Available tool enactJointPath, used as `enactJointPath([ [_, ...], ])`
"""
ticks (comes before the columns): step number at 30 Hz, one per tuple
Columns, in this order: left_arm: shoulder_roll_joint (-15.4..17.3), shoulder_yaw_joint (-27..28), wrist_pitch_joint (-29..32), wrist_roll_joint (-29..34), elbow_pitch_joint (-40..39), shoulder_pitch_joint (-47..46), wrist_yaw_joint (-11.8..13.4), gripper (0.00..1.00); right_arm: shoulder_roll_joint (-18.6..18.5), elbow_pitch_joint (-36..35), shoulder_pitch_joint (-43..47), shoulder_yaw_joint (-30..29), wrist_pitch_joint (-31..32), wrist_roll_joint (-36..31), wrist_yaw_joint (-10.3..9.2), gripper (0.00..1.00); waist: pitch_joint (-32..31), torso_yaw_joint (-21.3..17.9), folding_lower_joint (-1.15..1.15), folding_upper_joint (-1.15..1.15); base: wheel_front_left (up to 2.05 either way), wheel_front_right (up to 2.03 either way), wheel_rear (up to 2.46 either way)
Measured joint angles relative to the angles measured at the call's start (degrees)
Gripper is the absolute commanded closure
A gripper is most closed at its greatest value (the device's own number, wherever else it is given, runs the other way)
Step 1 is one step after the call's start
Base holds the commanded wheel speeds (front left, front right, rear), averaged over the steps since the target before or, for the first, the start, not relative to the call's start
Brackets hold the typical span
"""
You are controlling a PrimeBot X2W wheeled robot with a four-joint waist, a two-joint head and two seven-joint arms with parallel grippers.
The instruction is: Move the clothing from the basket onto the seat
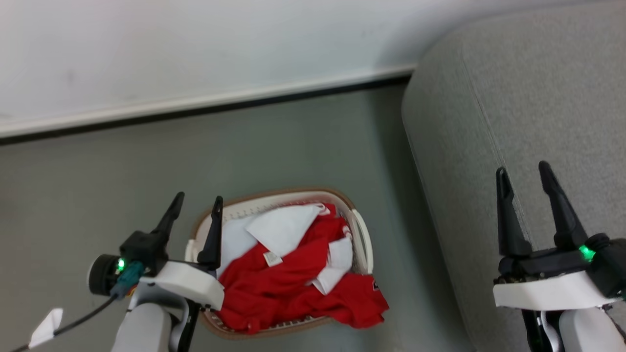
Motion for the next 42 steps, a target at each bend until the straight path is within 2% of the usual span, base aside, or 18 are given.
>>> enactJointPath([
  [5,2.13,-3.25,2.15,0.1,8.38,-4.96,-1.25,0.0,-0.01,-1.37,-2.23,-0.7,0.0,0.99,0.0,0.0,4.79,-2.26,0.0,0.0,0.0,0.0,0.0],
  [12,5.21,-10.48,9.18,-1.15,17.46,-12.0,-1.99,0.0,0.01,-3.03,-3.94,-2.33,0.0,2.12,0.0,0.0,10.49,-5.13,0.01,0.0,0.0,0.0,0.0],
  [18,8.78,-21.9,16.04,-7.97,21.4,-17.29,-2.09,0.0,0.01,-3.79,-5.06,-2.85,0.0,3.89,0.0,0.0,14.3,-7.17,0.0,0.0,0.0,0.0,0.0],
  [27,15.11,-35.46,26.95,-17.04,25.74,-23.97,-2.13,0.0,0.03,-4.49,-6.67,-1.78,0.0,7.19,0.0,0.0,19.06,-10.85,0.0,0.0,0.0,0.0,0.0],
  [35,18.93,-42.56,32.64,-21.35,29.91,-28.97,-2.13,0.0,0.01,-5.2,-7.67,-1.16,0.0,10.22,0.0,0.0,23.62,-14.09,-0.01,0.0,0.0,0.0,0.0],
  [42,19.23,-46.36,35.19,-22.98,33.61,-31.01,-2.13,0.0,0.02,-5.55,-7.83,-0.71,0.0,11.71,-0.01,0.0,26.87,-16.02,-0.01,0.0,0.0,0.0,0.0],
])
